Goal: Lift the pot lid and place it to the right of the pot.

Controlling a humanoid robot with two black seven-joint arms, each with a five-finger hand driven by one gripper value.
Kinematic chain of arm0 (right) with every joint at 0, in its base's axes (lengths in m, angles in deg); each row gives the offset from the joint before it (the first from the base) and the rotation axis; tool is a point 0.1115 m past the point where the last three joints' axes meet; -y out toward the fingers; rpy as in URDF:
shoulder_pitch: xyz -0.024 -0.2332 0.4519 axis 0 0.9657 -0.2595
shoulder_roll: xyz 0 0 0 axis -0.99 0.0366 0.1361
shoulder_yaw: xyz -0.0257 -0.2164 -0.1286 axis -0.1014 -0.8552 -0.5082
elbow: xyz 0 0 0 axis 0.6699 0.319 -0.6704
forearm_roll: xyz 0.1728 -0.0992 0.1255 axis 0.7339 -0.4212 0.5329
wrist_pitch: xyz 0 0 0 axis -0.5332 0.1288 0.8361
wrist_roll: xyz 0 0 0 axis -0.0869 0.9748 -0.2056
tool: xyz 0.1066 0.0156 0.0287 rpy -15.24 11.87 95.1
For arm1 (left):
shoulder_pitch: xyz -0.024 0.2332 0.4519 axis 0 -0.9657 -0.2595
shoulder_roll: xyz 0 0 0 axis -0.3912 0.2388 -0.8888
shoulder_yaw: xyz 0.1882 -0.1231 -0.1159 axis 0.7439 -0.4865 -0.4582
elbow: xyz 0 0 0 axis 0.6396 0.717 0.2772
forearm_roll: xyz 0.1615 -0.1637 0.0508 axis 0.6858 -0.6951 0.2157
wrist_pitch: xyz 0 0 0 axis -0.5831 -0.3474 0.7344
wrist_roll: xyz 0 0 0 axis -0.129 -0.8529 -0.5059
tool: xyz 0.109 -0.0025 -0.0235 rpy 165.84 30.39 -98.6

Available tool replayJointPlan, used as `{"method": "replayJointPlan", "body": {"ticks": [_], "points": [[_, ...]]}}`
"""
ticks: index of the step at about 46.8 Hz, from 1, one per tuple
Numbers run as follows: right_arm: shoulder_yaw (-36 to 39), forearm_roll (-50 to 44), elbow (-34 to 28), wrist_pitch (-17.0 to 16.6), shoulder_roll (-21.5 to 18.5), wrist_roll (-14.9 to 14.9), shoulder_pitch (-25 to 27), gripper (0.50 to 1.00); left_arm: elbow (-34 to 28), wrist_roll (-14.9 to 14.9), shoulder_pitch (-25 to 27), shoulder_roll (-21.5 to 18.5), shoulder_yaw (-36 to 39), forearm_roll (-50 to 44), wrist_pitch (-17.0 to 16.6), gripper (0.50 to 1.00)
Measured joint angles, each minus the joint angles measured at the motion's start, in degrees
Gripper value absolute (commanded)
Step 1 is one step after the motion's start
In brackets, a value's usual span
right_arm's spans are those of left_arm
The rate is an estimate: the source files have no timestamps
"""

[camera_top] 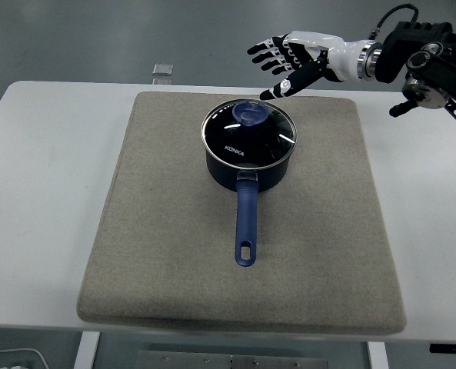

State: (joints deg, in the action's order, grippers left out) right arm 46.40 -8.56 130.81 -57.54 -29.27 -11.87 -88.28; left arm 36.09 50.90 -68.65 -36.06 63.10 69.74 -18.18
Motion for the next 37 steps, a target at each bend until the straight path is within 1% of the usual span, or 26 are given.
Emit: {"method": "replayJointPlan", "body": {"ticks": [12,19,24,28,33,37], "points": [[-4.1,-7.9,4.4,0.5,-0.4,0.0,-2.3,0.911,0.0,0.0,0.0,0.0,0.0,0.0,0.0,1.000],[-5.4,-9.8,7.3,0.6,-0.6,-0.1,-4.7,0.911,0.0,0.0,0.0,0.0,0.0,0.0,0.0,1.000],[-7.5,-11.4,7.6,1.1,-0.8,-0.1,-5.6,0.911,0.0,0.0,0.0,0.0,0.0,0.0,0.0,1.000],[-9.0,-14.1,7.6,2.3,-0.9,-0.1,-5.6,0.909,0.0,0.0,0.0,0.0,0.0,0.0,0.0,1.000],[-9.6,-16.3,7.6,3.7,-2.0,-0.1,-5.6,0.907,0.0,0.0,0.0,0.0,0.0,0.0,0.0,1.000],[-9.6,-16.5,7.6,4.1,-2.4,-0.1,-5.6,0.903,0.0,0.0,0.0,0.0,0.0,0.0,0.0,1.000]]}}
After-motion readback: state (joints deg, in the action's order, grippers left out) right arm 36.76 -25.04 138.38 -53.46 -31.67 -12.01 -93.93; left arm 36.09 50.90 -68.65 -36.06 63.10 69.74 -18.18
